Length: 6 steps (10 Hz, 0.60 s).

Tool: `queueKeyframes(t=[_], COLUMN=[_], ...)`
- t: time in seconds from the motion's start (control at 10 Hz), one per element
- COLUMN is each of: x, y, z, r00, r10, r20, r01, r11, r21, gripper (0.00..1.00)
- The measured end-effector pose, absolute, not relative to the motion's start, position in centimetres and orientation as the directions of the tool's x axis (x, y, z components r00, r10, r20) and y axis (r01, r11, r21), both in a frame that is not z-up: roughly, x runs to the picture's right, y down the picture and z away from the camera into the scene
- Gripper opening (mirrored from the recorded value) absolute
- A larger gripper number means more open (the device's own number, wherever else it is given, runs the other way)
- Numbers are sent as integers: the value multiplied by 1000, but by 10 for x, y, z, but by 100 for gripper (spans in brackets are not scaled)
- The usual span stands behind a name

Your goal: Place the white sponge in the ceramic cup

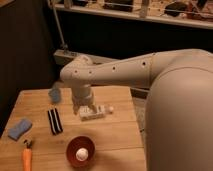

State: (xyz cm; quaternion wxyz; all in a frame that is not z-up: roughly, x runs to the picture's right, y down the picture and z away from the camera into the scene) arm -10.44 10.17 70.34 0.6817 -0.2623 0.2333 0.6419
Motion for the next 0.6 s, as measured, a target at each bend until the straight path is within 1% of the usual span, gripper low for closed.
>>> queueKeyframes(t=[0.3,0.4,0.6], x=[-106,-110,-143], y=[100,96,82], z=[703,706,710], r00=[70,102,239], r10=[755,763,773], r20=[-652,-638,-587], r01=[-997,-995,-970], r11=[40,66,164], r21=[-61,-80,-178], gripper=[65,65,65])
